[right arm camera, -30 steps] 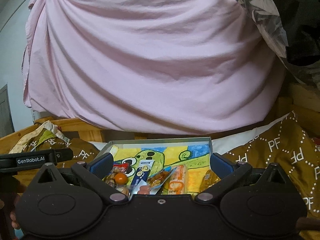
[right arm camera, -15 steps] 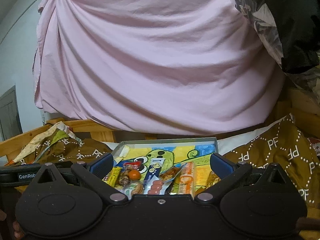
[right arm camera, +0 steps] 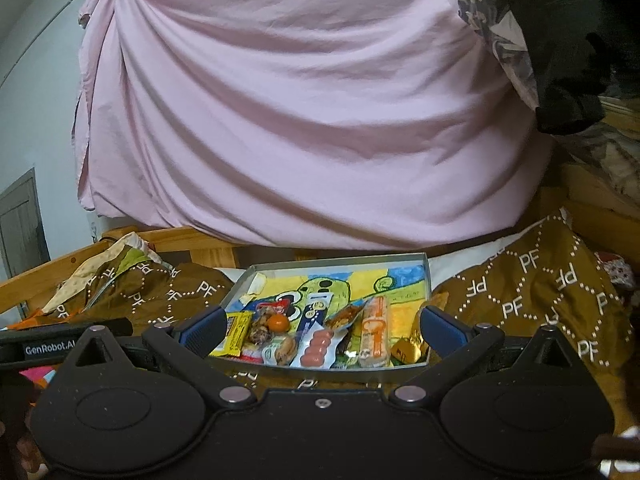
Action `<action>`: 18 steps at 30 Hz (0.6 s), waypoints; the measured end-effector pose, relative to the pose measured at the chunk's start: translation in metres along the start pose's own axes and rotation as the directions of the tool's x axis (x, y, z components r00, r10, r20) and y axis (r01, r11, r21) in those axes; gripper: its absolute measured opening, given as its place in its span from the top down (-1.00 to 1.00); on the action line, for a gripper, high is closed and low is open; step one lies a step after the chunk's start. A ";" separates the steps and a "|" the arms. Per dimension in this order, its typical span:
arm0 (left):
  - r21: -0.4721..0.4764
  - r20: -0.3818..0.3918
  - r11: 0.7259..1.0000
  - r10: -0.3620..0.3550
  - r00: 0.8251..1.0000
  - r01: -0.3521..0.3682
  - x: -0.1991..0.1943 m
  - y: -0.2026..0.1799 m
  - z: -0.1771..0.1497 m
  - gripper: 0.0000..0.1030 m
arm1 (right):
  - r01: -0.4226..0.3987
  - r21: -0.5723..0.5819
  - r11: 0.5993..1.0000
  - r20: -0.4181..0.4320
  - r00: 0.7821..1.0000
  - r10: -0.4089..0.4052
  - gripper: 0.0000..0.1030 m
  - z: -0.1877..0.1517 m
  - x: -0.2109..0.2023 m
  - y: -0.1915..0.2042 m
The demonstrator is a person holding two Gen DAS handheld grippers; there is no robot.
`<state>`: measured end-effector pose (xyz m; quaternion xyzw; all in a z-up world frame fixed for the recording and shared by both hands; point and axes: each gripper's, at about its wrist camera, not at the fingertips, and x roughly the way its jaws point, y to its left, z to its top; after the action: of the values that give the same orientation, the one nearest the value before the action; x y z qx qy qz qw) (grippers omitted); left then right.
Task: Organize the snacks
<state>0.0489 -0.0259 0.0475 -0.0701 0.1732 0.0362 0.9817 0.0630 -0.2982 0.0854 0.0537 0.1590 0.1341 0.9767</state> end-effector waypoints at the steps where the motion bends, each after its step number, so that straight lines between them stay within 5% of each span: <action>1: 0.001 0.001 1.000 -0.002 1.000 0.002 -0.004 0.001 -0.002 -0.99 | 0.001 0.003 1.000 -0.004 1.000 -0.001 -0.99 -0.002 -0.003 0.001; 18: 0.002 -0.107 0.999 0.045 0.993 -0.045 -0.037 0.028 -0.044 -0.99 | -0.033 0.010 0.999 -0.111 0.993 0.034 -0.99 -0.038 -0.031 0.022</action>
<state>-0.0030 -0.0069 0.0153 -0.0682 0.2271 0.0545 0.9699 0.0170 -0.2837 0.0617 0.0526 0.2128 0.1527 0.9637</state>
